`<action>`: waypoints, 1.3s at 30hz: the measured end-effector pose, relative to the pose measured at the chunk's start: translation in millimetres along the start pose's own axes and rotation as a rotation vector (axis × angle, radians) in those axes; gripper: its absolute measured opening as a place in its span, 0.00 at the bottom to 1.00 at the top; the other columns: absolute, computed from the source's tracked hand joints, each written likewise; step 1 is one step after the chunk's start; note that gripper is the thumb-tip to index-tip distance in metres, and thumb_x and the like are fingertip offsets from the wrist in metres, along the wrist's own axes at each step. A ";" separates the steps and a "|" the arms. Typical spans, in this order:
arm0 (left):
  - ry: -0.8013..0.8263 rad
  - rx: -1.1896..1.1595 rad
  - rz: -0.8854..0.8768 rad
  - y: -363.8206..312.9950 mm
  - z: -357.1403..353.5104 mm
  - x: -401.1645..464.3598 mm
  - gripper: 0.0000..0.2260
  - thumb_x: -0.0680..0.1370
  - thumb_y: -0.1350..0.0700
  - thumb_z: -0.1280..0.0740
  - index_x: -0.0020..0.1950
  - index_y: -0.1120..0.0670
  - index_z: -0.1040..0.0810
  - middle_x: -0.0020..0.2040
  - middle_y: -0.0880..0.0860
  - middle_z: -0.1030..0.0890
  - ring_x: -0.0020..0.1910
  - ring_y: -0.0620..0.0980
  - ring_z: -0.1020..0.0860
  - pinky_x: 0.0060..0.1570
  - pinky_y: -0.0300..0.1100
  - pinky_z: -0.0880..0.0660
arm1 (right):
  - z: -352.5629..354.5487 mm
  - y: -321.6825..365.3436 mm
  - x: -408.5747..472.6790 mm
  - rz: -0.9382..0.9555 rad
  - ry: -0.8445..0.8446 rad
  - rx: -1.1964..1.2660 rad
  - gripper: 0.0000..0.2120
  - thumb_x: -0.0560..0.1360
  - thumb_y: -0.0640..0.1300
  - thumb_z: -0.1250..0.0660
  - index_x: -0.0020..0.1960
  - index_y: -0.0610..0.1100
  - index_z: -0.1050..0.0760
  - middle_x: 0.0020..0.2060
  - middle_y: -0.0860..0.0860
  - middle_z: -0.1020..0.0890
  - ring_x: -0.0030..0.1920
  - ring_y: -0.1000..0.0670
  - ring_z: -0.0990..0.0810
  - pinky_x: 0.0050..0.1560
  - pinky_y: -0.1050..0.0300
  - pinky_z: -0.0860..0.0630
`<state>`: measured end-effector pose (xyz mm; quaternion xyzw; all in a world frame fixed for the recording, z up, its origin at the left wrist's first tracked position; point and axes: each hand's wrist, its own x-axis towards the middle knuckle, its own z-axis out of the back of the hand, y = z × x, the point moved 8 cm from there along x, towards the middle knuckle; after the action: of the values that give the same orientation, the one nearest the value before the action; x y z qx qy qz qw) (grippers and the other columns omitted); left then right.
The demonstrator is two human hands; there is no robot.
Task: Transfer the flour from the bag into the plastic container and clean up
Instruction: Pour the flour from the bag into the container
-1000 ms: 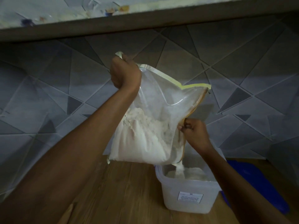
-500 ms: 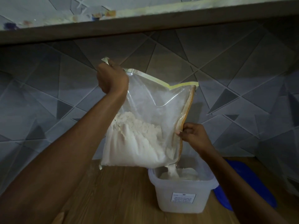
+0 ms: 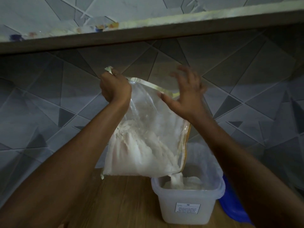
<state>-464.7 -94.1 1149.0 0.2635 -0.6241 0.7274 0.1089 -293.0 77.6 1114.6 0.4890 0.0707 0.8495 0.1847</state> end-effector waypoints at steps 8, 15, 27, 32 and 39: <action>0.059 -0.074 0.024 5.9 -4.3 7.0 0.18 0.83 0.50 0.44 0.55 0.62 0.21 0.54 0.60 0.17 0.55 0.61 0.20 0.53 0.51 0.24 | -56.8 56.9 44.4 0.051 0.420 0.248 0.24 0.63 0.70 0.31 0.44 0.50 0.21 0.37 0.55 0.17 0.41 0.51 0.17 0.52 0.42 0.21; 0.073 -0.150 0.022 10.3 -3.0 13.7 0.19 0.84 0.50 0.44 0.51 0.63 0.21 0.50 0.61 0.17 0.50 0.61 0.20 0.46 0.49 0.26 | -61.5 62.2 49.4 0.003 0.218 0.376 0.18 0.72 0.48 0.25 0.28 0.47 0.28 0.23 0.53 0.31 0.28 0.54 0.32 0.32 0.57 0.35; 0.183 -0.405 0.043 35.5 10.2 27.9 0.18 0.81 0.43 0.40 0.35 0.51 0.31 0.34 0.47 0.27 0.35 0.46 0.25 0.39 0.44 0.28 | -69.4 87.6 45.7 0.020 -0.012 0.543 0.15 0.75 0.40 0.30 0.31 0.37 0.24 0.25 0.44 0.27 0.28 0.47 0.30 0.32 0.51 0.31; 0.366 -0.493 0.139 82.2 14.1 27.8 0.25 0.76 0.29 0.47 0.53 0.45 0.23 0.54 0.46 0.19 0.54 0.46 0.21 0.56 0.47 0.25 | -70.0 99.2 49.4 0.052 -0.026 0.506 0.15 0.76 0.42 0.29 0.31 0.38 0.22 0.25 0.47 0.26 0.27 0.48 0.29 0.33 0.52 0.31; 0.164 -0.118 0.512 304.3 68.5 -82.1 0.26 0.80 0.35 0.48 0.56 0.55 0.24 0.52 0.55 0.20 0.53 0.59 0.21 0.52 0.50 0.27 | -70.5 99.6 47.4 0.042 -0.033 0.476 0.18 0.74 0.45 0.28 0.30 0.37 0.26 0.25 0.41 0.27 0.29 0.42 0.29 0.32 0.50 0.31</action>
<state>-527.4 -206.2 853.2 0.0304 -0.7008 0.7126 -0.0132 -399.3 8.2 1146.7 0.5340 0.2557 0.8045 0.0476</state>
